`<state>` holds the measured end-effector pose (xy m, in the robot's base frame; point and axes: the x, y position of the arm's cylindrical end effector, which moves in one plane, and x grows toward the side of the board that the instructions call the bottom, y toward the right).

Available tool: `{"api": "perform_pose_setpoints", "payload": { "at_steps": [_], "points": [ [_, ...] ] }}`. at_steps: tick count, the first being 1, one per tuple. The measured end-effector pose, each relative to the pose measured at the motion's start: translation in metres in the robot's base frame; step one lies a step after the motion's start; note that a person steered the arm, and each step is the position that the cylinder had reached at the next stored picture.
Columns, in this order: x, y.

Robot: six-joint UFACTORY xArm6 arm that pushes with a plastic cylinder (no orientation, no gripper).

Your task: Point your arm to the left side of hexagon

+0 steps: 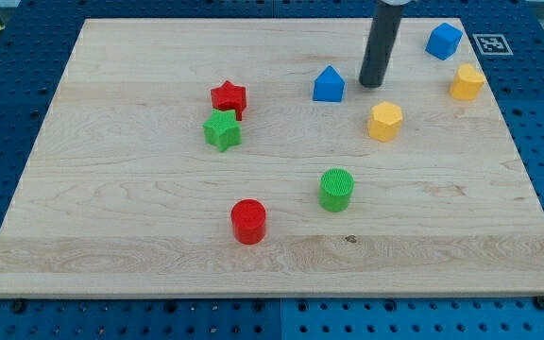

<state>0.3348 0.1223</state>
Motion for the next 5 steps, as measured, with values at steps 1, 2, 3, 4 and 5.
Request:
{"api": "perform_pose_setpoints", "payload": {
  "at_steps": [1, 2, 3, 4, 5],
  "points": [
    [0.003, -0.020],
    [0.037, -0.020],
    [0.070, -0.020],
    [0.092, -0.020],
    [0.090, -0.020]
  ]
}}
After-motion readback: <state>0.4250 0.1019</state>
